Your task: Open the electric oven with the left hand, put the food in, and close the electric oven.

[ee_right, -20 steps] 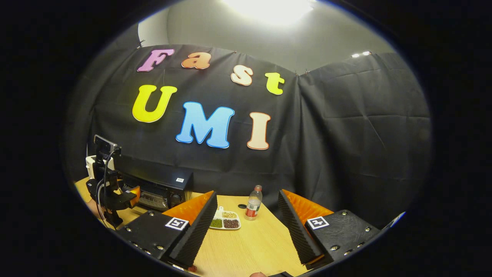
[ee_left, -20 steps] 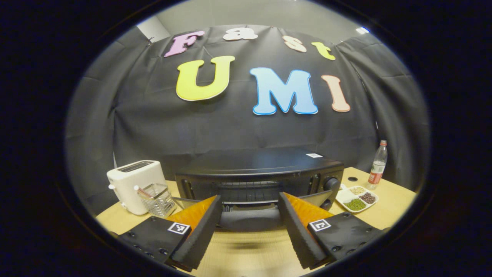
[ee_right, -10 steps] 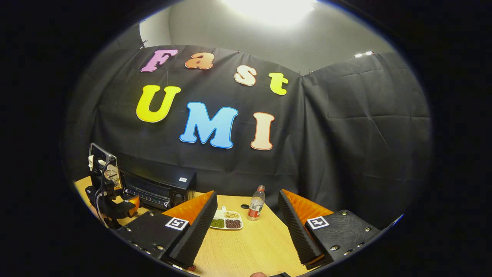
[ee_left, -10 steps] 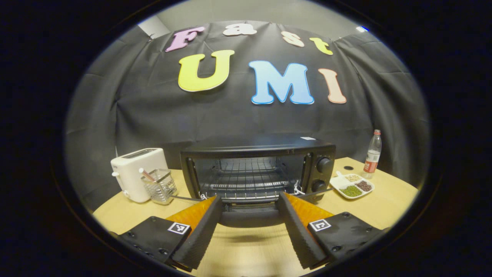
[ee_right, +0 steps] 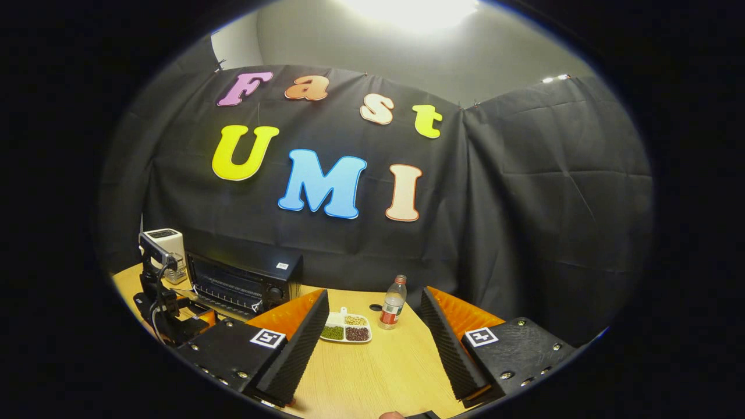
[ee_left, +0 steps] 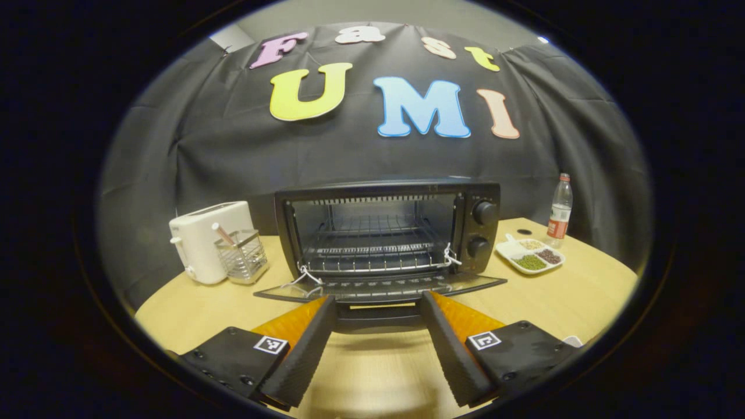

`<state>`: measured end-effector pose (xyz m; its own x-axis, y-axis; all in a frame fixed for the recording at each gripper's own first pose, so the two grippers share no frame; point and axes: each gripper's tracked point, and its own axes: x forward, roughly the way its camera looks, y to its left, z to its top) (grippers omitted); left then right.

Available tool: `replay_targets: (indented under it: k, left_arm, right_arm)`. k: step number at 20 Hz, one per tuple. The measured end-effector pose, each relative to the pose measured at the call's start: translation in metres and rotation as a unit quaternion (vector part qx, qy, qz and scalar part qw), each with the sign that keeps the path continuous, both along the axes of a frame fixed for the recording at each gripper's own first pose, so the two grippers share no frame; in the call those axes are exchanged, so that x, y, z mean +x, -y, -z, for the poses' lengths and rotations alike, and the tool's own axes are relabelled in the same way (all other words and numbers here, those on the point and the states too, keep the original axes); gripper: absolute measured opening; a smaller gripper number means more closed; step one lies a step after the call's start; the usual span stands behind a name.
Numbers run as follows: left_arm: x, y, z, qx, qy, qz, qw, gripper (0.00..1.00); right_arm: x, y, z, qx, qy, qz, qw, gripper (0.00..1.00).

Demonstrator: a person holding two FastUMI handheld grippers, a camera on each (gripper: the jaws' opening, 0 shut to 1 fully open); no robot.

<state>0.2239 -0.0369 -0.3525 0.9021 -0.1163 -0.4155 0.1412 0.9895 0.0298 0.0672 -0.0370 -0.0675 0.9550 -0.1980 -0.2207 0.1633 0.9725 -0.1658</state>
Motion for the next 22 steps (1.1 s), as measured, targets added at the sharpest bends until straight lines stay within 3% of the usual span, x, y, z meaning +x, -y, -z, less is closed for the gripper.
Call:
replay_targets:
  k: [2,7,13,15,17,18,20,22]
  left_arm:
    - [-0.01,0.0,0.016,0.008,-0.017,-0.002,1.0,1.0]
    - [-0.039,-0.004,0.005,-0.003,-0.019,-0.028,0.999,0.97]
    - [-0.069,-0.011,-0.09,-0.018,0.047,-0.051,0.997,0.97]
    - [-0.083,-0.014,-0.126,-0.018,0.073,-0.058,0.996,1.0]
    - [-0.099,-0.019,-0.159,-0.023,0.092,-0.063,0.993,0.95]
    - [-0.109,-0.022,-0.176,-0.023,0.102,-0.068,0.992,1.0]
    - [-0.126,-0.028,-0.21,-0.021,0.127,-0.076,0.989,1.0]
    - [-0.143,-0.029,-0.24,-0.023,0.147,-0.08,0.986,0.91]
  right_arm:
    - [-0.002,-0.001,0.003,-0.003,-0.009,-0.01,1.0,0.96]
    - [-0.006,-0.003,0.011,0.004,-0.021,-0.041,0.999,0.96]
    - [-0.008,-0.021,0.034,0.06,-0.045,-0.089,0.993,0.96]
    - [-0.009,-0.032,0.046,0.084,-0.058,-0.111,0.989,0.96]
    - [-0.011,-0.044,0.063,0.108,-0.08,-0.133,0.982,0.96]
    - [-0.014,-0.049,0.072,0.117,-0.091,-0.141,0.979,0.96]
    - [-0.02,-0.059,0.093,0.135,-0.119,-0.155,0.971,0.96]
    - [-0.029,-0.069,0.113,0.154,-0.145,-0.169,0.963,0.96]
